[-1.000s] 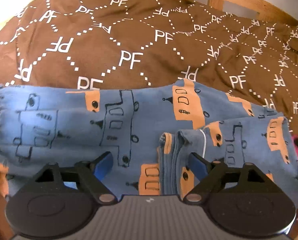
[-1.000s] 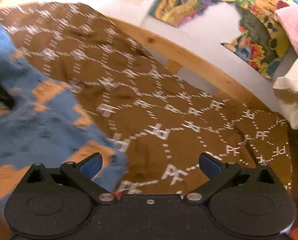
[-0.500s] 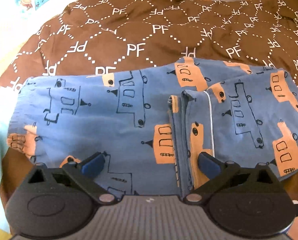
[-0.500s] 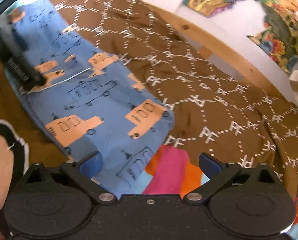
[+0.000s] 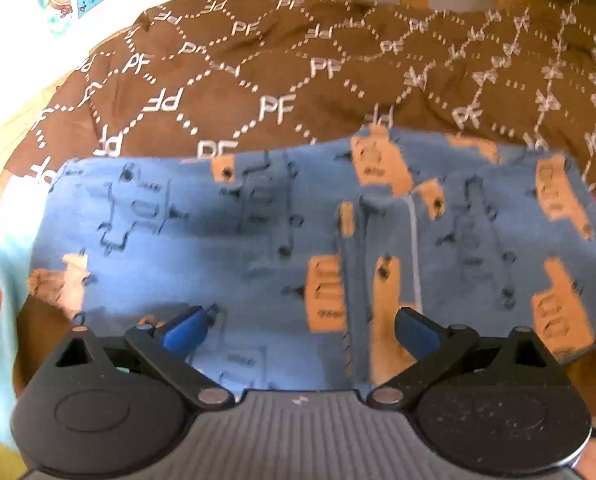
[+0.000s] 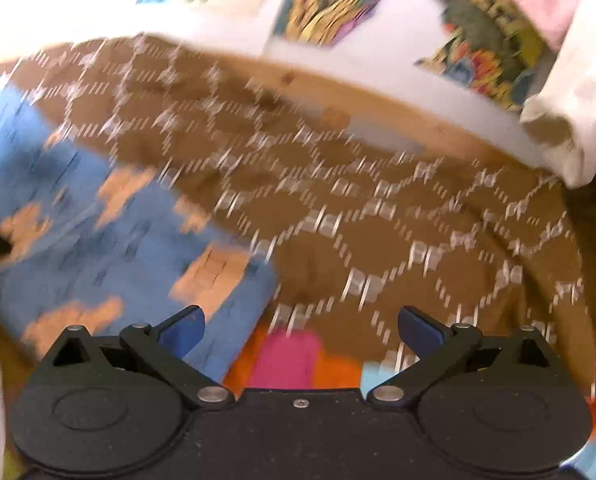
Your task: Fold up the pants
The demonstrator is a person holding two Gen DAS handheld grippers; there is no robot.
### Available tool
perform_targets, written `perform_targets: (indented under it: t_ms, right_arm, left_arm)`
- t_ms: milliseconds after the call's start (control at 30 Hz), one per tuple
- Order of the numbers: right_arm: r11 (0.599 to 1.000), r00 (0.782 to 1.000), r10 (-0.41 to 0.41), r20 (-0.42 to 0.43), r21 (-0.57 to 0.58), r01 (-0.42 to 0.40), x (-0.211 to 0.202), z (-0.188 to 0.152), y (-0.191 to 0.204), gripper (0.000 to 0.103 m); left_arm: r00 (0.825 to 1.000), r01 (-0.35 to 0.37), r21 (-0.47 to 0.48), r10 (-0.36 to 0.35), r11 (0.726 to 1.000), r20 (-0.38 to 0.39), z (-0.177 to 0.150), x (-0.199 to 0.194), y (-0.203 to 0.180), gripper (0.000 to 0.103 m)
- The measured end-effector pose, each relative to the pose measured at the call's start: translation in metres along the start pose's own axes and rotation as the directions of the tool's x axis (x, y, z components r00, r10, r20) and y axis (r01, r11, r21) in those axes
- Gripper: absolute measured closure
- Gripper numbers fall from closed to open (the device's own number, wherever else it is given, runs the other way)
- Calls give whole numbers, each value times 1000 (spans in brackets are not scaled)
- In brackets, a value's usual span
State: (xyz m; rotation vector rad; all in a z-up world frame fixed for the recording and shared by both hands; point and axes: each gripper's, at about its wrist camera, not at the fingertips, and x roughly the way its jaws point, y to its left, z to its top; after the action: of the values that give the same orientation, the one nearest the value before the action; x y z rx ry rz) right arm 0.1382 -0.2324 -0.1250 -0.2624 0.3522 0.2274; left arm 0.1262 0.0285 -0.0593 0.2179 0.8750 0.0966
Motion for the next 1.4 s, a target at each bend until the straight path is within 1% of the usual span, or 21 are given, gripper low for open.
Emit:
perform_targets:
  t_ms: [67, 133, 200, 233, 300, 400, 467, 567, 667, 733, 767, 800, 867, 933, 967, 1067, 1167, 1200, 1267, 1333, 1400]
  right_arm:
    - [1000, 1000, -19, -1, -7, 19, 23, 7, -1, 1]
    - [999, 999, -43, -28, -15, 42, 45, 10, -1, 1]
    - [998, 995, -69, -79, -21, 67, 64, 8, -1, 1]
    - [998, 994, -56, -97, -8, 56, 69, 6, -3, 1]
    - [998, 995, -41, -91, 34, 45, 67, 2, -9, 1]
    - [997, 996, -52, -71, 62, 56, 54, 3, -14, 1]
    - [995, 998, -35, -52, 93, 39, 41, 3, -15, 1]
    - [994, 999, 19, -44, 111, -14, 23, 0, -10, 1]
    - [998, 999, 42, -34, 58, -40, 9, -3, 2, 1]
    - [999, 998, 51, -27, 20, -50, 5, -4, 9, 1]
    - [999, 998, 51, -24, 12, -51, 3, -2, 12, 1]
    - [998, 998, 56, -17, 6, -56, 1, -1, 15, 1]
    - [998, 998, 66, -2, 2, -66, -1, 2, 19, 1]
    - [997, 997, 79, 5, -4, -79, -3, 3, 22, 1]
    - [996, 996, 84, 3, -9, -84, -3, 2, 24, 1]
    - [995, 995, 95, -10, -31, -96, 1, 0, 30, 1]
    - [995, 996, 85, 7, -53, -84, 0, -1, 36, 1]
    - [994, 996, 89, 18, -58, -88, -2, -1, 37, 1]
    - [992, 993, 106, 44, -76, -102, -5, 1, 39, 1]
    - [989, 992, 116, 54, -101, -110, -5, 3, 41, 1]
    - [985, 991, 128, 47, -123, -122, -2, 8, 46, 1]
  left_arm:
    - [1000, -2, 5, 2, 1000, 8, 7, 3, -5, 1]
    - [1000, -23, 27, 23, 999, 8, 11, 10, -10, 1]
    - [997, -69, 59, 71, 996, -32, 11, 23, -13, 0]
    - [996, -73, 51, 75, 996, -41, 10, 26, -11, 0]
    - [998, -48, -6, 48, 999, -44, 7, 25, -2, 0]
    - [999, -27, -54, 25, 998, -41, 3, 22, 6, 0]
    - [1000, -5, -92, 2, 996, -26, 2, 16, 12, 0]
    - [998, 48, -188, -40, 981, 45, -3, 2, 25, 0]
    - [992, 71, -243, -42, 967, 122, -11, -15, 39, 0]
    - [982, 45, -251, 4, 967, 190, -18, -27, 47, 0]
    - [975, 17, -252, 40, 968, 220, -21, -33, 52, 0]
    - [964, -27, -259, 94, 966, 250, -23, -39, 57, 0]
    - [932, -120, -281, 206, 952, 298, -31, -51, 67, 0]
    - [906, -178, -303, 276, 936, 321, -36, -57, 77, 0]
    - [900, -188, -310, 290, 932, 327, -37, -56, 83, 0]
    - [910, -174, -293, 267, 940, 317, -31, -46, 103, 1]
    - [926, -86, -267, 176, 960, 334, -19, -34, 124, 2]
    - [929, -64, -253, 151, 965, 339, -16, -31, 129, 2]
    - [941, -40, -236, 116, 971, 317, -11, -21, 137, 4]
    - [952, -6, -264, 87, 965, 295, -9, -11, 146, 6]
    - [959, 43, -321, 51, 946, 278, -11, -7, 155, 10]
